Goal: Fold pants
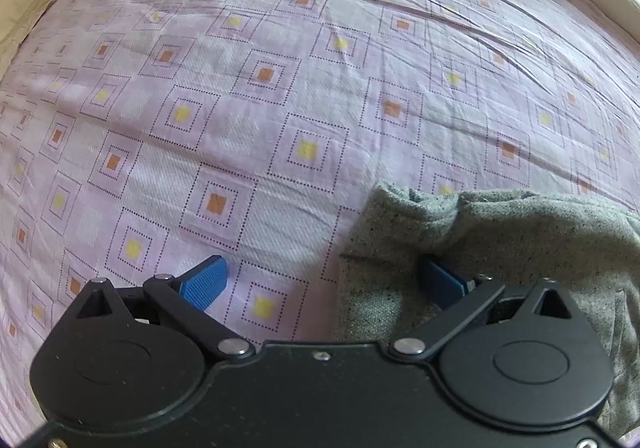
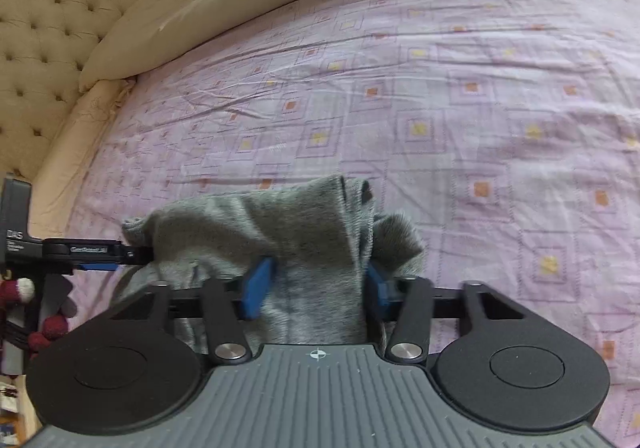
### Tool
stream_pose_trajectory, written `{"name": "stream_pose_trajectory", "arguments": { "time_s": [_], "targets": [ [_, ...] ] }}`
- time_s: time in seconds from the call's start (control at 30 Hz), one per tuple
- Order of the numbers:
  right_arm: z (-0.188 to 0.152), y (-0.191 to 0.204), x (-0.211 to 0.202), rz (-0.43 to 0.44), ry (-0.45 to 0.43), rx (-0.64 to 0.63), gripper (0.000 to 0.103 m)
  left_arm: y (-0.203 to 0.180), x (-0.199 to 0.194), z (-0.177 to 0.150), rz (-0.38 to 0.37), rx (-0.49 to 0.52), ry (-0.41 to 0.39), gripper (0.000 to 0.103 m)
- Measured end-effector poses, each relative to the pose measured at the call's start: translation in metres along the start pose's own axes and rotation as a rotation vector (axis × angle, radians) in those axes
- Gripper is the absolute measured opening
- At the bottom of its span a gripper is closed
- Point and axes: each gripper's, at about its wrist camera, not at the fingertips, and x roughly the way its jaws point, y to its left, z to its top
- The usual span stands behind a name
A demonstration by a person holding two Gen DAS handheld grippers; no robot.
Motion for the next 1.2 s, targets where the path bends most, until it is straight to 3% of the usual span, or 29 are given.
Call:
{"name": "stream_pose_trajectory", "arguments": {
  "time_s": [0.07, 0.17, 0.2, 0.23, 0.37, 0.47, 0.6, 0.63, 0.7, 0.83, 0.9, 0.97, 1.03, 1.2],
  "targets": [
    [-0.002, 0.008, -0.005, -0.016, -0.015, 0.012, 0.018, 0.002, -0.003, -0.001, -0.006, -0.003, -0.004, 0.103],
    [-0.006, 0.031, -0.024, -0.058, -0.062, -0.031, 0.013, 0.005, -0.013, 0.002, -0.022, -0.006, -0.019, 0.097],
    [-0.007, 0.039, -0.035, -0.058, -0.083, -0.037, 0.013, 0.006, -0.019, 0.003, -0.032, -0.009, -0.029, 0.089],
    [-0.009, 0.046, -0.047, -0.052, -0.109, -0.042, 0.008, 0.007, -0.028, 0.003, -0.045, -0.009, -0.043, 0.088],
    [-0.016, 0.062, -0.081, -0.070, -0.156, -0.057, 0.008, -0.002, -0.050, 0.008, -0.061, 0.040, -0.107, 0.088],
    [-0.019, 0.051, -0.074, -0.152, -0.135, -0.031, 0.008, -0.011, -0.042, 0.017, -0.035, 0.049, -0.110, 0.089],
    [-0.021, 0.027, -0.042, -0.219, -0.088, -0.014, 0.008, -0.022, -0.008, 0.030, 0.036, 0.062, -0.038, 0.097],
    [-0.019, 0.025, -0.035, -0.229, -0.079, -0.024, 0.008, -0.025, -0.004, 0.031, 0.049, 0.067, -0.038, 0.103],
    [-0.018, 0.026, -0.025, -0.248, -0.067, -0.048, 0.008, -0.030, -0.003, 0.032, 0.070, 0.103, -0.059, 0.103],
    [-0.019, 0.031, -0.027, -0.280, -0.078, -0.078, 0.015, -0.028, -0.028, 0.023, 0.043, 0.146, -0.105, 0.089],
    [-0.024, 0.034, -0.038, -0.293, -0.112, -0.102, 0.026, -0.023, -0.043, 0.011, 0.031, 0.162, -0.121, 0.089],
    [-0.030, 0.035, -0.046, -0.286, -0.118, -0.127, 0.047, -0.018, -0.054, -0.006, -0.007, 0.177, -0.118, 0.089],
    [-0.036, 0.033, -0.050, -0.264, -0.103, -0.127, 0.057, -0.015, -0.058, -0.024, -0.049, 0.193, -0.088, 0.090],
    [-0.051, 0.021, -0.033, -0.247, -0.027, -0.093, 0.060, -0.022, -0.040, -0.059, -0.068, 0.239, 0.000, 0.096]
  ]
}}
